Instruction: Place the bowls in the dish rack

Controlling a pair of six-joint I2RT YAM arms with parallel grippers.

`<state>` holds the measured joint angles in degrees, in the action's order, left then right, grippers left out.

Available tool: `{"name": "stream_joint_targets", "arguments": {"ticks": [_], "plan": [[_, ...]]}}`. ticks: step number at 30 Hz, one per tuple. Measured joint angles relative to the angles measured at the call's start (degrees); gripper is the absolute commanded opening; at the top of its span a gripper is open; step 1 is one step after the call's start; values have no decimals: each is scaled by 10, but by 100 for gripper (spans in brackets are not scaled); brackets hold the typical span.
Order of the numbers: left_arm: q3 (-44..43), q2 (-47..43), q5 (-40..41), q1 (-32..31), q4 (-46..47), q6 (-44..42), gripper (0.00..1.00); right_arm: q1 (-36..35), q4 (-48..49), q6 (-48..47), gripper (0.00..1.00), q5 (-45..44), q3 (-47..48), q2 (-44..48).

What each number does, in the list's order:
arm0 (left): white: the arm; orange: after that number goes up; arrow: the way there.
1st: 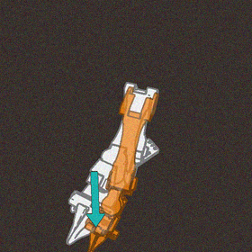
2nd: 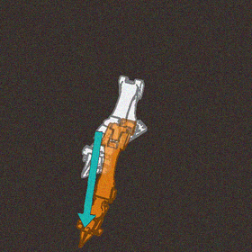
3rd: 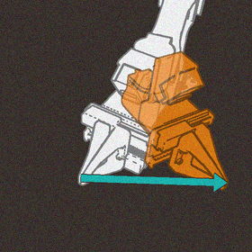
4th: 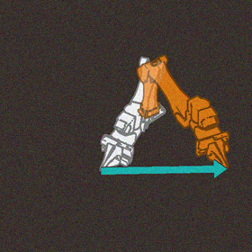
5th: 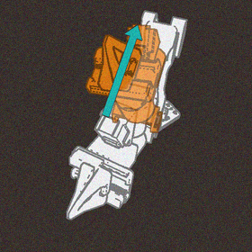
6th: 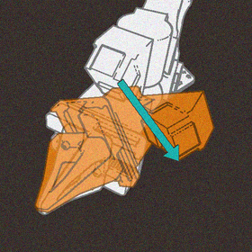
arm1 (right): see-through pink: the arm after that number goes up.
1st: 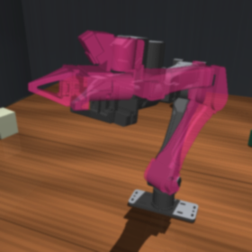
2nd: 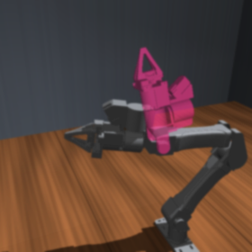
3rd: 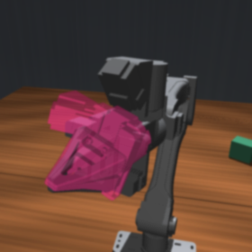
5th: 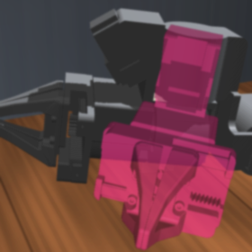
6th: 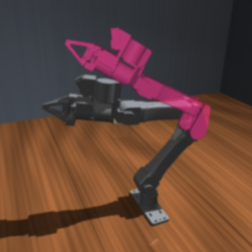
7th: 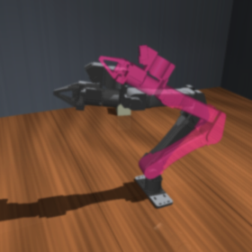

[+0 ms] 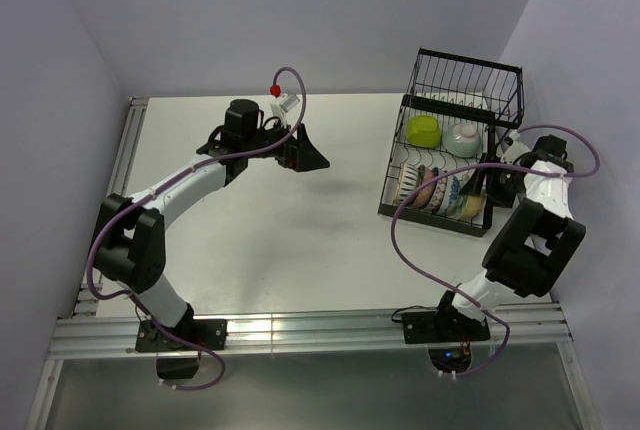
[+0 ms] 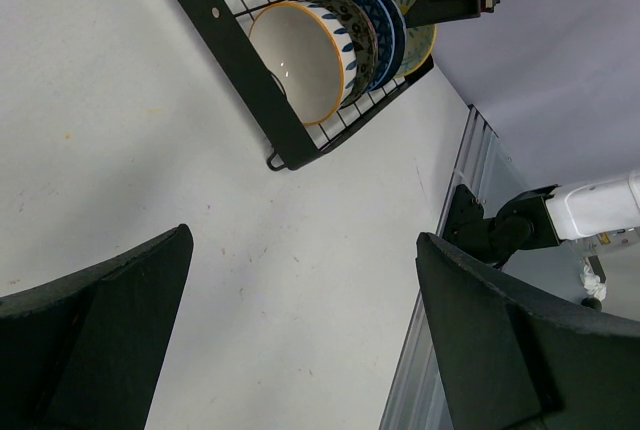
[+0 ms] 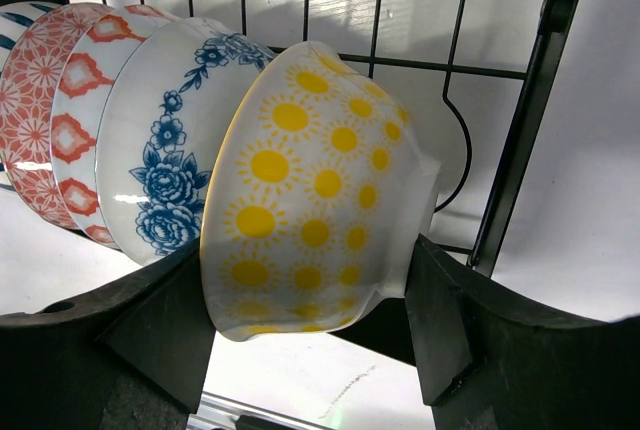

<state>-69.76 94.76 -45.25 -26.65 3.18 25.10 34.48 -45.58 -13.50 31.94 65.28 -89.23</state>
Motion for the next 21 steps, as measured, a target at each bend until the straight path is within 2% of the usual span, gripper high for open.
{"name": "stream_joint_targets", "arguments": {"ticks": [1, 6, 7, 10, 11, 17, 19, 21], "plan": [[0, 0, 0, 0, 0, 0, 100, 0, 1, 1, 57, 0, 0, 0], [0, 0, 0, 0, 0, 0, 100, 0, 1, 3, 60, 0, 0, 0], [0, 0, 0, 0, 0, 0, 100, 0, 1, 4, 67, 0, 0, 1], [0, 0, 0, 0, 0, 0, 99, 0, 1, 4, 71, -1, 0, 2], [0, 0, 0, 0, 0, 0, 100, 0, 0, 4, 82, -2, 0, 2], [0, 0, 0, 0, 0, 0, 100, 0, -2, 6, 86, -9, 0, 9], [1, 0, 0, 0, 0, 0, 100, 0, -4, 6, 93, -9, 0, 11], [1, 0, 0, 0, 0, 0, 99, 0, -7, 6, 94, -9, 1, 13]]}}
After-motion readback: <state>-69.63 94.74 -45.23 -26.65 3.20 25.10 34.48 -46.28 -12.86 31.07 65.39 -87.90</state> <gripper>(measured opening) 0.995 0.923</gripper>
